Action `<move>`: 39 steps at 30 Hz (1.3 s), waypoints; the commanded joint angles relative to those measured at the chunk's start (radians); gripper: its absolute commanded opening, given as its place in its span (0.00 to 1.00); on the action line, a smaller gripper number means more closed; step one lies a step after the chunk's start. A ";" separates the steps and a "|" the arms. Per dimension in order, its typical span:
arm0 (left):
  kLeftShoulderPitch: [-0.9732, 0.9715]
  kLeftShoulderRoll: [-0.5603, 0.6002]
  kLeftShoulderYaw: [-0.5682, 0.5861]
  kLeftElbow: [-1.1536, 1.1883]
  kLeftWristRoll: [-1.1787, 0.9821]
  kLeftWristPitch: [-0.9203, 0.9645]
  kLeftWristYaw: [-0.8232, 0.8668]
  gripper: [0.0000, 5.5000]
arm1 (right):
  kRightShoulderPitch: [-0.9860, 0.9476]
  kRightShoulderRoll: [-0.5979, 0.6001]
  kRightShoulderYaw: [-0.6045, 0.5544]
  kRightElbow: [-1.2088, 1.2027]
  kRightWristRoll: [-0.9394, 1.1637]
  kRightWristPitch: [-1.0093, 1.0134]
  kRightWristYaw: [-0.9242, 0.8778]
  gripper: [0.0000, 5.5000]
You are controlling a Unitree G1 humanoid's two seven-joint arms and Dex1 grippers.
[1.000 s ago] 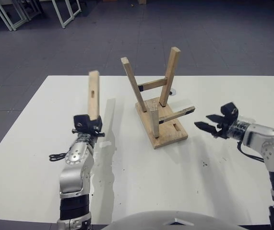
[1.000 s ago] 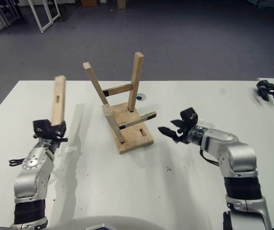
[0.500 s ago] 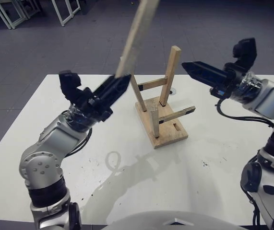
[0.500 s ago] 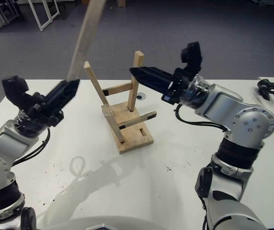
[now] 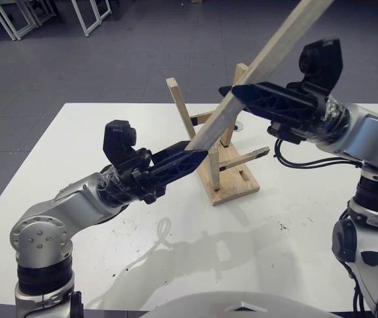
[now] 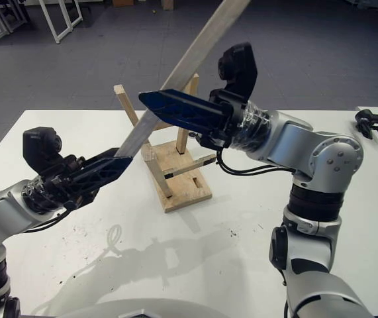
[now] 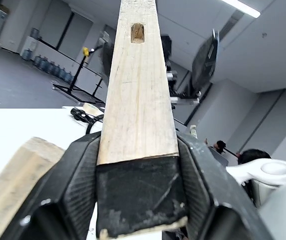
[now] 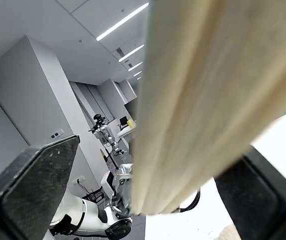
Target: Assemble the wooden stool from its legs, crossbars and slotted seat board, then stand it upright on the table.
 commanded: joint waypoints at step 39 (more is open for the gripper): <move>0.007 -0.108 -0.337 0.468 1.333 -0.397 0.227 0.53 | 0.228 -0.349 0.225 0.267 -1.058 -0.490 0.481 0.37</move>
